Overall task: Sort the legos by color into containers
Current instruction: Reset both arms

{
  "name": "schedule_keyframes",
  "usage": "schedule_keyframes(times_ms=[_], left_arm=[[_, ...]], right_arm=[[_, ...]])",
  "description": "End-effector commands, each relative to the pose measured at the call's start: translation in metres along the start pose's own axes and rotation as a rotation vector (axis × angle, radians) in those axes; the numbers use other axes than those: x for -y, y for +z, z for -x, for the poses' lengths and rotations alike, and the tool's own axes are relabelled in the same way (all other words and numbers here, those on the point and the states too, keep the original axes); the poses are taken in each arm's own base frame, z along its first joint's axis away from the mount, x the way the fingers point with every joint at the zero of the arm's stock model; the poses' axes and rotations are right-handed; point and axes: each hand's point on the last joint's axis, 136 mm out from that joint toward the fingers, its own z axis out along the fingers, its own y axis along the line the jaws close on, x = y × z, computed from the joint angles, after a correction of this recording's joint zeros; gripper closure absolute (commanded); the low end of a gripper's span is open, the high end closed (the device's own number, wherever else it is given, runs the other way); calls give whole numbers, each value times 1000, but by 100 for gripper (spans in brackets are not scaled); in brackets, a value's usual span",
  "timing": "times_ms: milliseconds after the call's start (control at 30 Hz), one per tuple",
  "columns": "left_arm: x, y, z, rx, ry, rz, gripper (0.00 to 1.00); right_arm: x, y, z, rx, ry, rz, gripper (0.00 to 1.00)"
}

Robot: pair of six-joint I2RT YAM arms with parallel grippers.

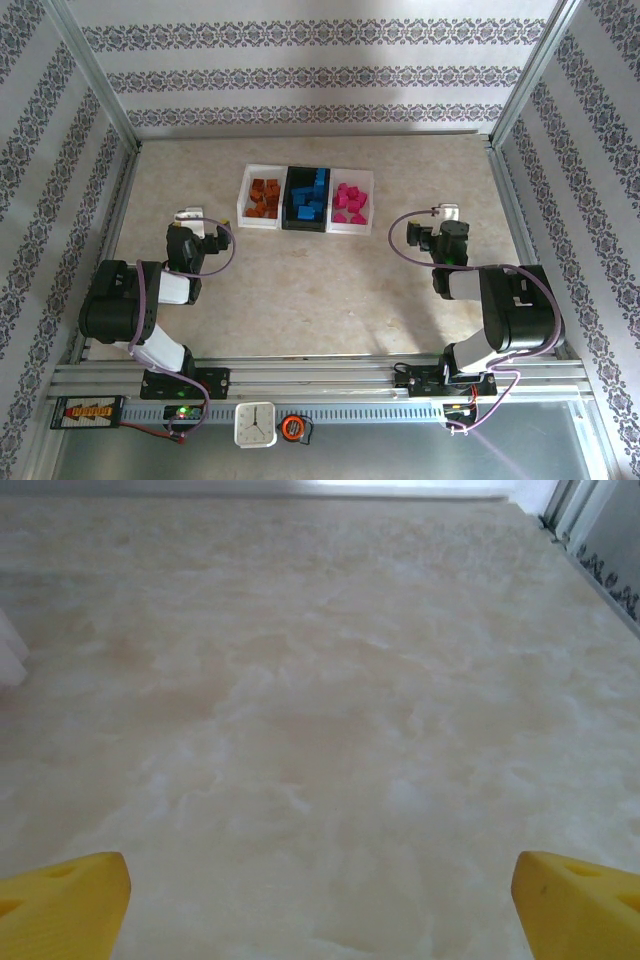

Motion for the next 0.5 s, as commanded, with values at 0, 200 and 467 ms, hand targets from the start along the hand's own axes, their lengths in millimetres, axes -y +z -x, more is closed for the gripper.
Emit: schedule_keyframes(times_ms=[0,200,467], left_arm=[[7,3,-1,-19,21,-50,0],[11,4,0,-23,30,-73,0],[11,4,0,-23,30,-73,0]], right_arm=[[-6,-2,25,106,22,42,2],[-6,-2,24,99,21,43,2],[-6,-2,24,98,20,43,2]])
